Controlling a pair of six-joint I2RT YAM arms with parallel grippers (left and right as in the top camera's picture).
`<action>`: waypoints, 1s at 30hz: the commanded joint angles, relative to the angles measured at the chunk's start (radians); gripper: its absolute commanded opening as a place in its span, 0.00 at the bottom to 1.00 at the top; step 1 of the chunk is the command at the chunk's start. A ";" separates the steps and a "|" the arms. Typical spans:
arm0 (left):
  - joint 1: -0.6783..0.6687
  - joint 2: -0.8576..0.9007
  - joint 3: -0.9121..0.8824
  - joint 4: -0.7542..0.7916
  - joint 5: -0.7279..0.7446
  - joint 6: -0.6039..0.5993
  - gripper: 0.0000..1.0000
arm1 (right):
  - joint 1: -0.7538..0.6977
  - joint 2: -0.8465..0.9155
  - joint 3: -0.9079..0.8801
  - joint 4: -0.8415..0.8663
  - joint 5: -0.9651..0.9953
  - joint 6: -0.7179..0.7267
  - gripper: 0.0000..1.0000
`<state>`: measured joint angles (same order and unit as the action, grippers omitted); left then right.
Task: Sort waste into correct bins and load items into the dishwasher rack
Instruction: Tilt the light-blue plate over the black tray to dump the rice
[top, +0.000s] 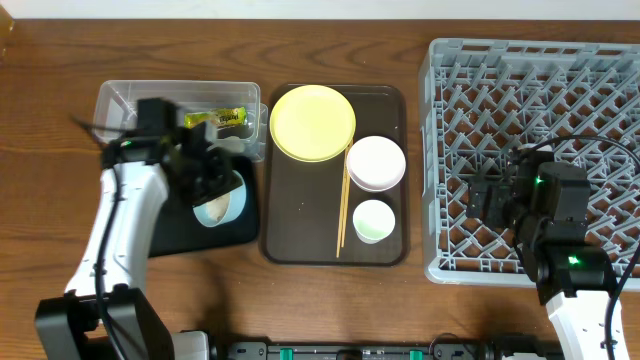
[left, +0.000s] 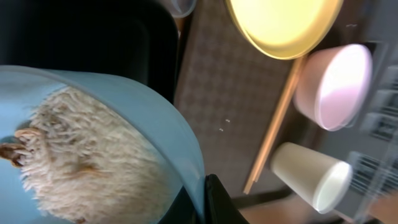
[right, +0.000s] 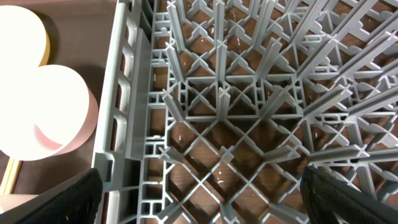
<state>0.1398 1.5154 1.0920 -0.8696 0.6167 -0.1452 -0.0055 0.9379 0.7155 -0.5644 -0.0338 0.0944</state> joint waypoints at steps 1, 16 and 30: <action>0.108 0.007 -0.050 0.002 0.302 0.158 0.06 | -0.008 -0.001 0.021 -0.002 -0.001 0.006 0.99; 0.416 0.183 -0.126 -0.015 0.833 0.261 0.06 | -0.008 -0.001 0.021 -0.006 -0.001 0.006 0.99; 0.428 0.250 -0.126 -0.027 0.956 0.063 0.06 | -0.008 -0.001 0.021 -0.008 -0.001 0.006 0.99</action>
<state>0.5629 1.7634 0.9737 -0.8909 1.5253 -0.0093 -0.0055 0.9379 0.7155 -0.5690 -0.0341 0.0948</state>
